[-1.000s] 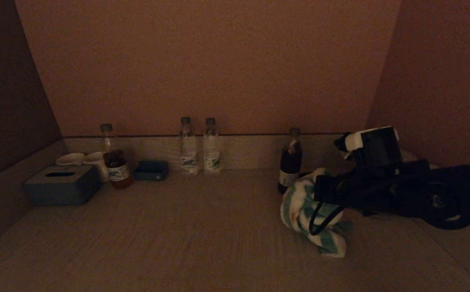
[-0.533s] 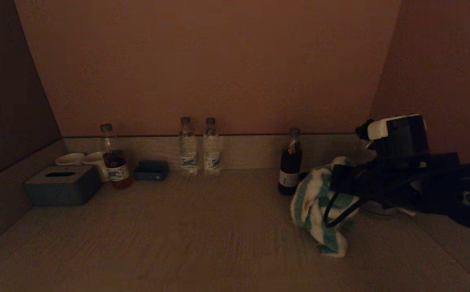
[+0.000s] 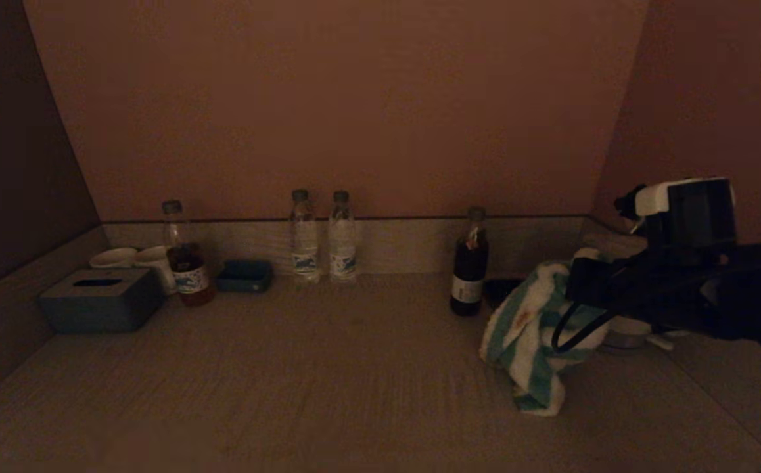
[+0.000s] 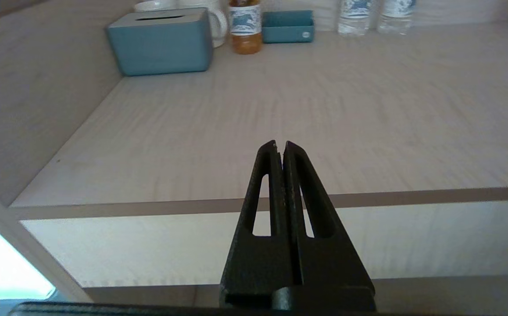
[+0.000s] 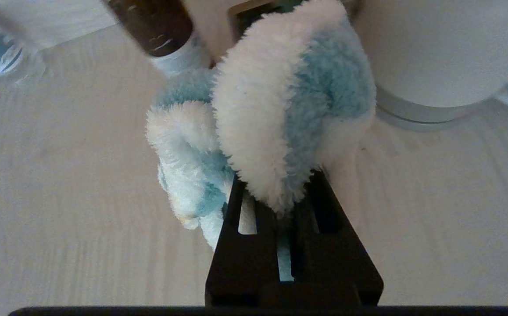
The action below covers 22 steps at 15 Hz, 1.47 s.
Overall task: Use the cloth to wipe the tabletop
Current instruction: Place the tablecloth
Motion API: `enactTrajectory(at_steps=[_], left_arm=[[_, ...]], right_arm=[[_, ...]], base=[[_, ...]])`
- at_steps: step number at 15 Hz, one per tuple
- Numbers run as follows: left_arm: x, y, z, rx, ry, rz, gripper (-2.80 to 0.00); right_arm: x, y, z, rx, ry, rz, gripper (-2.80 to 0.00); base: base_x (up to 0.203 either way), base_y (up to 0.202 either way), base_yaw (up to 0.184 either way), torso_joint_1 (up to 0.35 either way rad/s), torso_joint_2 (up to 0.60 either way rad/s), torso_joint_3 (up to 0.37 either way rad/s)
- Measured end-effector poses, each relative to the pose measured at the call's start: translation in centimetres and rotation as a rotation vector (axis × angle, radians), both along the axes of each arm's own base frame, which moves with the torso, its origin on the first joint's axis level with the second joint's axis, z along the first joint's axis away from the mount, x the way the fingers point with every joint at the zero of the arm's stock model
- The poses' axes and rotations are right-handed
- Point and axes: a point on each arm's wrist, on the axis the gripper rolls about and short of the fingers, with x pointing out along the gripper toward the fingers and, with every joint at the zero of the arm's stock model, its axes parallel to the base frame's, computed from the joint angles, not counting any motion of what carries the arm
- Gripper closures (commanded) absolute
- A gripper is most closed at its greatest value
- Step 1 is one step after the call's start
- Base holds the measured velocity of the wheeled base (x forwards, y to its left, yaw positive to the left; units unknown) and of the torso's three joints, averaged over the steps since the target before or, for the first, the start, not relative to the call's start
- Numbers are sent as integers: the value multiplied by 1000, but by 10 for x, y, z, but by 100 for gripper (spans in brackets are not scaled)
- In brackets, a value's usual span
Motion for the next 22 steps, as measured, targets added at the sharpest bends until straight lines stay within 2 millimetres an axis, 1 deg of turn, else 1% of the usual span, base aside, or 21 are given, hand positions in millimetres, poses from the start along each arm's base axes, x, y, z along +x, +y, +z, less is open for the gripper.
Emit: enactTrajectory(at_steps=[4, 9, 16, 19, 22], left_arm=[[0, 0, 0, 0, 1, 0, 0], [0, 0, 0, 0, 0, 0, 0], [0, 0, 0, 0, 0, 0, 0], [0, 0, 0, 1, 0, 0, 0], [0, 0, 0, 0, 0, 0, 0]], right_arm=[[-2, -9, 4, -1, -14, -29, 0], [-1, -21, 3, -5, -10, -74, 0], [0, -28, 1, -61, -4, -147, 0], [-10, -28, 5, -84, -13, -181, 0], [-24, -24, 8, -91, -22, -178, 0]], base=[[0, 0, 0, 0, 0, 0], [0, 0, 0, 0, 0, 0], [0, 0, 0, 0, 0, 0], [0, 0, 0, 0, 0, 0], [0, 0, 0, 0, 0, 0]])
